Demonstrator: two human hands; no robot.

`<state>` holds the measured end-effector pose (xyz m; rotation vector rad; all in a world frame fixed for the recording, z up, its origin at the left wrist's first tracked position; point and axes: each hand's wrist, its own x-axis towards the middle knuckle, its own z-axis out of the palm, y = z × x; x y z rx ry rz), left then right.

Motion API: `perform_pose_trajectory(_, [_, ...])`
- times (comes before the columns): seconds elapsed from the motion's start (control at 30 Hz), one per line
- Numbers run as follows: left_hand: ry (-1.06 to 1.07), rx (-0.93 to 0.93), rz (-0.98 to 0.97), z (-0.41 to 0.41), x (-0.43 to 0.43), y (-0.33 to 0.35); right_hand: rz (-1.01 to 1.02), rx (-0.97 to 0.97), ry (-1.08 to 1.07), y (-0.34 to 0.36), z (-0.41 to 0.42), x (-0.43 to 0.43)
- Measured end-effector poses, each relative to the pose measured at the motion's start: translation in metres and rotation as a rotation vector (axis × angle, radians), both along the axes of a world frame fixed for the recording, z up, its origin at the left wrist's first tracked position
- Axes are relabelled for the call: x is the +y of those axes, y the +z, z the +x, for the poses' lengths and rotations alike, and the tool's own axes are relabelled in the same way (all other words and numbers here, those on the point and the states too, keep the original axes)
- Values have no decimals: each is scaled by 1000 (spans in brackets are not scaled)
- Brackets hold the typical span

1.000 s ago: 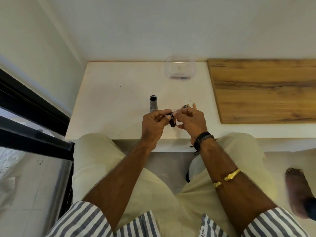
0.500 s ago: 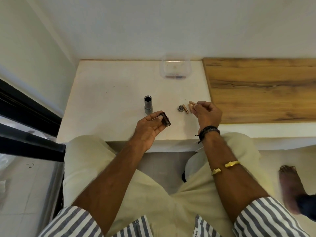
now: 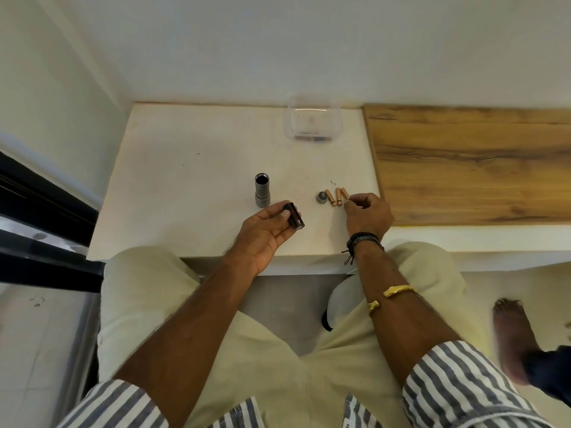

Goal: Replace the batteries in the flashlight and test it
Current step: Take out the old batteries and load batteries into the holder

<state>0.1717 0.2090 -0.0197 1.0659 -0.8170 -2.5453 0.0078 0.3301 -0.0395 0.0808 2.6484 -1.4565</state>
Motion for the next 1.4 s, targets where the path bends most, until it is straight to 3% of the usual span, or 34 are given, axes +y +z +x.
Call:
perform_pose_trajectory(0.43, [16, 25, 42, 1, 1, 5, 41, 27, 47, 2, 2, 1])
perform_pose_trajectory(0.7, [37, 16, 71, -4, 2, 5, -247, 77, 116, 26, -13, -28])
perform_pose_trajectory(0.83, [38, -8, 86, -6, 0, 2, -258, 71, 242, 45, -43, -64])
perform_pose_trajectory(0.93, [38, -13, 102, -7, -2, 0, -142, 120, 380, 58, -72, -94])
perform_pose_trajectory(1.07, [32, -9, 112, -8, -2, -3, 180, 248, 586, 68, -104, -128])
perform_pose_trajectory(1.23, [-1, 11, 110, -12, -4, -8, 543, 240, 810, 62, -135, -165])
perform_pose_trajectory(1.4, [-16, 46, 130, -12, -5, -11, 706, 232, 939, 52, -145, -186])
